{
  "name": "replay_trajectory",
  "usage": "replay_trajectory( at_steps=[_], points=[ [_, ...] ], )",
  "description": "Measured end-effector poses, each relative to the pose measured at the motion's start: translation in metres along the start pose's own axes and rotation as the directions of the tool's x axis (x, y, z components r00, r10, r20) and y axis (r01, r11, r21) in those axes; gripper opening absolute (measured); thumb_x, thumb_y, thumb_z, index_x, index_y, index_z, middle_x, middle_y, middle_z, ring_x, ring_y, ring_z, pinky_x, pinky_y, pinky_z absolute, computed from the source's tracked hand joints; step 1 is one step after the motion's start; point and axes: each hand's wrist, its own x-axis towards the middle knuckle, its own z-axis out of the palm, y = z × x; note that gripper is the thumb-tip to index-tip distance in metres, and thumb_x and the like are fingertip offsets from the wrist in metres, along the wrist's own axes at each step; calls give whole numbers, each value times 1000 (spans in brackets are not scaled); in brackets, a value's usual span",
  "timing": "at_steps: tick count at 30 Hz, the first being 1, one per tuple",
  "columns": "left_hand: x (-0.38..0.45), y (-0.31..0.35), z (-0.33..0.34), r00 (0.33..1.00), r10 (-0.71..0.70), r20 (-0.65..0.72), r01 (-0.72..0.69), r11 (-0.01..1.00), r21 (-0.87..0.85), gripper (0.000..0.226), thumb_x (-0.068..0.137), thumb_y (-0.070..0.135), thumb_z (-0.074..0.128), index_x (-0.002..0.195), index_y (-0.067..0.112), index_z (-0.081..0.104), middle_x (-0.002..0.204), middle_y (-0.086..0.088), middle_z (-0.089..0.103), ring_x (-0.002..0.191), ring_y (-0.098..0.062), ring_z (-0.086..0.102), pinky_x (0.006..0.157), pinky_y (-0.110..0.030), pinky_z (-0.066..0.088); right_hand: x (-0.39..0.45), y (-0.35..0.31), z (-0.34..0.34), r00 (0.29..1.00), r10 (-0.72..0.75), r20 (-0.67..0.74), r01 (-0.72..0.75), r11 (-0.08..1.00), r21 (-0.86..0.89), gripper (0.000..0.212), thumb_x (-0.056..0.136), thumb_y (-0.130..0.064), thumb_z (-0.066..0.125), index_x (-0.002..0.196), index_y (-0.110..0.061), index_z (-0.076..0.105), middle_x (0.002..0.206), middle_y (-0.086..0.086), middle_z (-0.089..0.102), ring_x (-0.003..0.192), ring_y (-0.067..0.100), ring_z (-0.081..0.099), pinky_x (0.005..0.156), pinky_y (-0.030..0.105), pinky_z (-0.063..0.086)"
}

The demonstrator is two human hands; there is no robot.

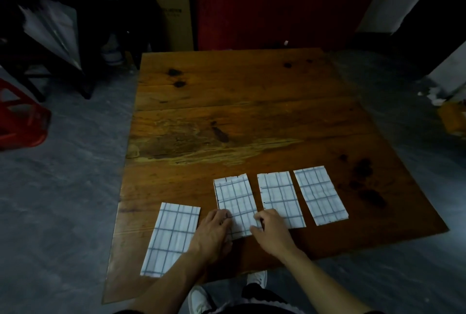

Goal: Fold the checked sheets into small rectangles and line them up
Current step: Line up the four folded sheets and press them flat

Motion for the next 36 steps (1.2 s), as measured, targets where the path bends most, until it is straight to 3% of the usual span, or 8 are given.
replay_trajectory(
  at_steps=[5, 8, 14, 19, 27, 30, 36],
  points=[
    [1, -1, -2, 1000, 8, 1, -8, 1000, -21, 60, 89, 41, 60, 143, 25, 39, 153, 3, 28, 142, -20, 22, 118, -35, 24, -1, 1, 2, 1000, 0, 0, 0, 1000, -26, 32, 92, -27, 64, 122, -17, 58, 122, -3, 48, 105, 5, 49, 87, 15, 40],
    [-4, -8, -3, 998, -24, -61, 21, 998, -53, 57, 89, 43, 60, 140, 29, 41, 151, 5, 33, 139, -18, 27, 115, -36, 28, 0, -2, 3, 1000, -14, -28, 14, 1000, -26, 34, 92, -28, 64, 124, -19, 57, 122, -6, 48, 108, 6, 50, 93, 19, 44],
    [-34, -42, -9, 962, -190, -194, 151, 969, -196, 39, 89, 38, 61, 125, 26, 56, 140, 5, 47, 129, -17, 42, 102, -32, 38, 5, -26, 7, 991, -121, -55, 120, 992, -21, 27, 93, -29, 62, 119, -25, 58, 118, -11, 49, 111, 6, 49, 95, 23, 44],
    [-72, -76, -10, 943, -284, -174, 243, 944, -226, 44, 90, 39, 60, 132, 29, 50, 146, 5, 41, 133, -16, 37, 105, -32, 38, 3, -55, 26, 980, -199, 14, 199, 979, -41, 30, 93, -32, 60, 122, -27, 56, 120, -11, 51, 113, 6, 49, 96, 25, 45],
    [-119, -116, -7, 939, -292, -183, 261, 949, -175, 49, 78, 36, 68, 125, 30, 57, 137, 7, 49, 123, -18, 49, 95, -36, 48, -13, -91, 67, 925, -351, 148, 378, 891, -251, 41, 91, -39, 61, 130, -30, 51, 127, -10, 45, 121, 8, 41, 102, 25, 36],
    [-130, -123, -2, 943, -270, -194, 241, 957, -159, 51, 71, 31, 74, 120, 27, 61, 132, 3, 55, 117, -22, 54, 88, -40, 55, -17, -100, 83, 911, -368, 184, 409, 856, -317, 50, 88, -47, 62, 133, -29, 48, 129, -8, 41, 122, 13, 38, 103, 28, 36],
    [-143, -127, -1, 959, -200, -202, 181, 978, -108, 56, 70, 31, 74, 125, 27, 61, 135, 2, 55, 121, -24, 53, 89, -39, 55, -24, -106, 103, 906, -348, 241, 420, 805, -418, 67, 77, -56, 67, 134, -29, 43, 130, -5, 35, 121, 17, 33, 101, 33, 38]
  ],
)
